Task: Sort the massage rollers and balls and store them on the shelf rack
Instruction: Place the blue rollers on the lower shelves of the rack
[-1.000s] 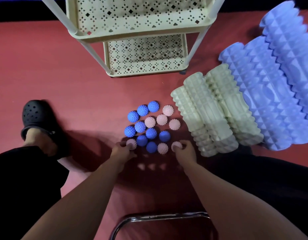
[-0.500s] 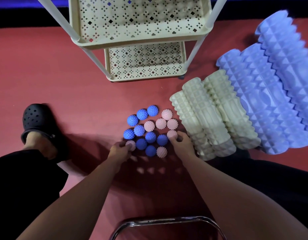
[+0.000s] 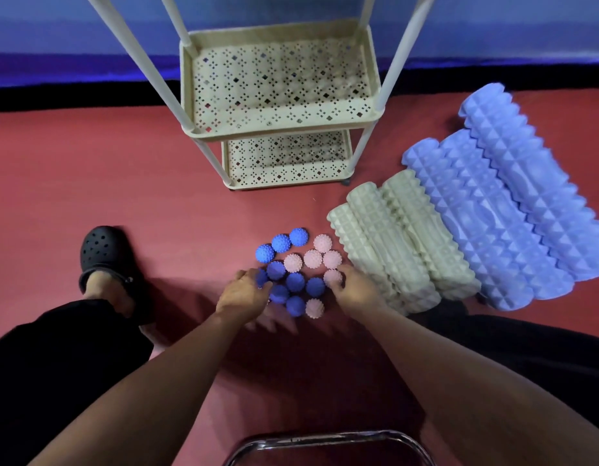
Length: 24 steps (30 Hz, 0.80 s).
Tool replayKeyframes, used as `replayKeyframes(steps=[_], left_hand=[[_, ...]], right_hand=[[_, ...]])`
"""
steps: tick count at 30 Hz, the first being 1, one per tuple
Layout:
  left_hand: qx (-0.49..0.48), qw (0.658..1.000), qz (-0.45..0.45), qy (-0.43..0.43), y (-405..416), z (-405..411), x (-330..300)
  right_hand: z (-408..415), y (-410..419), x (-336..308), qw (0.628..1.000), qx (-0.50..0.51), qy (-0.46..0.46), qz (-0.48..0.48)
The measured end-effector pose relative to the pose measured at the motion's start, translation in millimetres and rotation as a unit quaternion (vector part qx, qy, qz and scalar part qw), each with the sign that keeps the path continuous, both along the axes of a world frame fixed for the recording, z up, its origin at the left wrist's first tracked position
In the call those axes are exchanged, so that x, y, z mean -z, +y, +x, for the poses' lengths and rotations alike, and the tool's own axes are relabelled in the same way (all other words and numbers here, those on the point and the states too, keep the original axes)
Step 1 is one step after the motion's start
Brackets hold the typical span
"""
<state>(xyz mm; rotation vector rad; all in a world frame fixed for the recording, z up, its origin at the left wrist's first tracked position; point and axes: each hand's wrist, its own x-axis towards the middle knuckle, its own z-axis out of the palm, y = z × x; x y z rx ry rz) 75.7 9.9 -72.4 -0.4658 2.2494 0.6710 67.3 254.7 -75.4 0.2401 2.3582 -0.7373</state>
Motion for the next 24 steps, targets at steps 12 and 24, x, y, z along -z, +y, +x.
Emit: replayKeyframes(steps=[12, 24], left_hand=[[0.078, 0.996, 0.017, 0.031, 13, -24, -140], [0.151, 0.978, -0.016, 0.143, 34, -4, -302]], right_hand=[[-17, 14, -141, 0.992, -0.1, -0.043, 0.063], [-10, 17, -300, 0.988, -0.121, 0.083, 0.05]])
